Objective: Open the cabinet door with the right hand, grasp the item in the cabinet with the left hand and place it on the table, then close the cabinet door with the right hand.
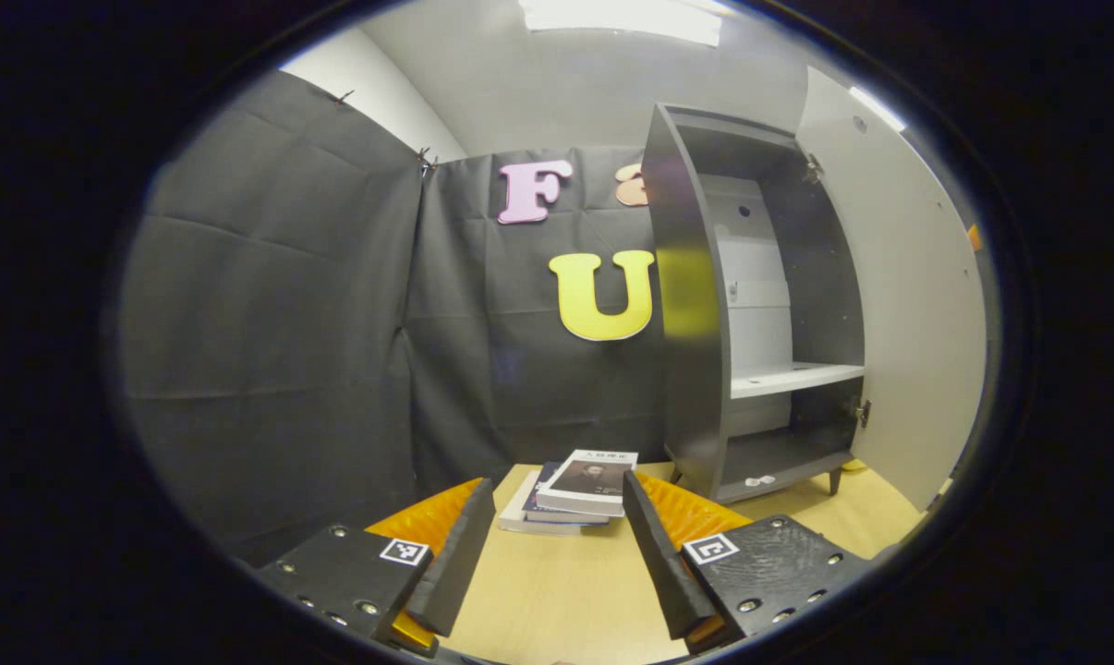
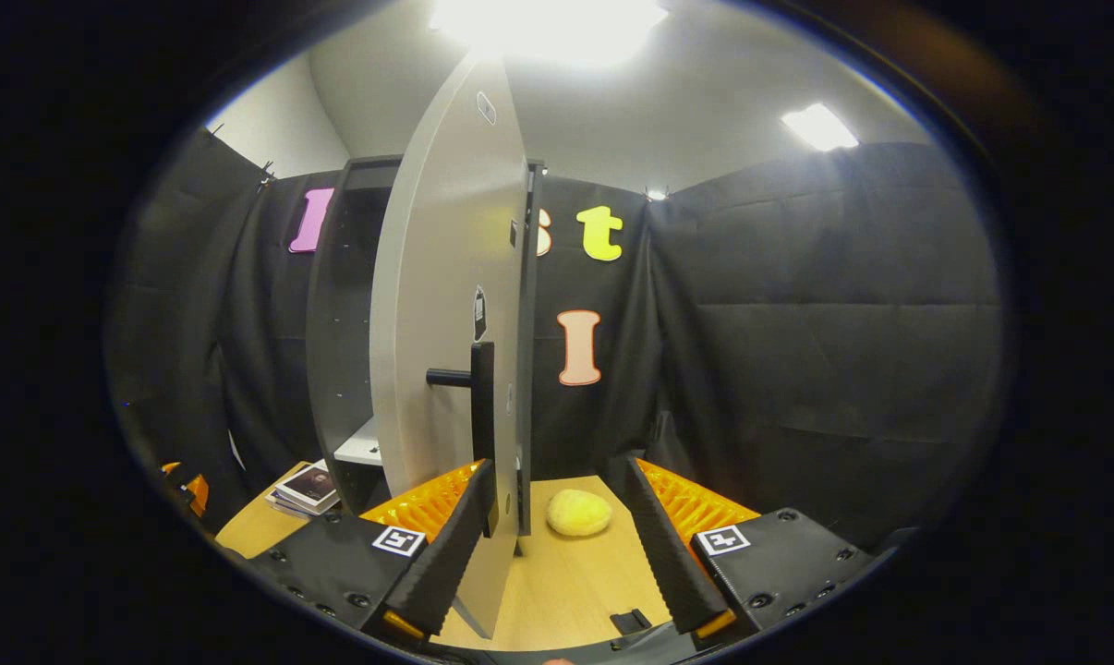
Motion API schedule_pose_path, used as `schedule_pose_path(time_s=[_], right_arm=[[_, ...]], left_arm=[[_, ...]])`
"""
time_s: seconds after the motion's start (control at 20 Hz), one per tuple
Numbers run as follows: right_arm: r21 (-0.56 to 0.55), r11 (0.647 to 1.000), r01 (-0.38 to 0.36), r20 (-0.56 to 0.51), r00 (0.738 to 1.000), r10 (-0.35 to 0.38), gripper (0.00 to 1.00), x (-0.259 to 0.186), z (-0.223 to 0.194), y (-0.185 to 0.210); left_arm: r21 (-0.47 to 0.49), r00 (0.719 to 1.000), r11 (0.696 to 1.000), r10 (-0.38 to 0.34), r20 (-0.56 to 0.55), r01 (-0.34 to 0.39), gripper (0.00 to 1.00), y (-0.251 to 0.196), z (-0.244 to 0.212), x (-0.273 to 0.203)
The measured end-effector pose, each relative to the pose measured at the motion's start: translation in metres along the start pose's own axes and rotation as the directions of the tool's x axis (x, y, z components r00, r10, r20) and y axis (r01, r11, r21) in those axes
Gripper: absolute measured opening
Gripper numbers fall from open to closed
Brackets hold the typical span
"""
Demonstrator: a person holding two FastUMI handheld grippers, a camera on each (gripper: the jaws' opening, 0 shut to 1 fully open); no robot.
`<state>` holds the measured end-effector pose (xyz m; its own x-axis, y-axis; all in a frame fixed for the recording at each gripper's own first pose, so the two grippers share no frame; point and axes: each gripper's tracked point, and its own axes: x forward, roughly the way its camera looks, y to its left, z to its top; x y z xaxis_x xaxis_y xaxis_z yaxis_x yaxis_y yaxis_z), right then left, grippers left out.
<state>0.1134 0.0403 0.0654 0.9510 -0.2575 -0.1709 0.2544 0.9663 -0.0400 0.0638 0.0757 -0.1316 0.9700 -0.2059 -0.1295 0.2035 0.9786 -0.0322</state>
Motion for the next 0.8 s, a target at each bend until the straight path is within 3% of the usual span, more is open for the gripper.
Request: schedule_pose_path(time_s=[0.4, 0.6, 0.8], right_arm=[[0.009, 0.995, -0.097, 0.006, 0.995, 0.096, 0.91, 0.004, -0.001, 0.049], [0.019, 0.991, -0.129, 0.004, 0.992, 0.129, 0.88, 0.012, -0.001, 0.068], [0.020, 0.983, -0.182, 0.004, 0.983, 0.182, 0.92, 0.019, -0.001, 0.097]], left_arm=[[0.012, 1.000, 1.000, -0.016, -0.011, 0.016, 0.84, 0.007, -0.002, -0.011], [0.010, 1.000, 1.000, 0.004, -0.018, -0.004, 0.84, 0.017, -0.007, -0.018], [0.019, 0.999, 0.999, 0.033, -0.029, -0.032, 0.84, 0.032, -0.011, -0.026]])
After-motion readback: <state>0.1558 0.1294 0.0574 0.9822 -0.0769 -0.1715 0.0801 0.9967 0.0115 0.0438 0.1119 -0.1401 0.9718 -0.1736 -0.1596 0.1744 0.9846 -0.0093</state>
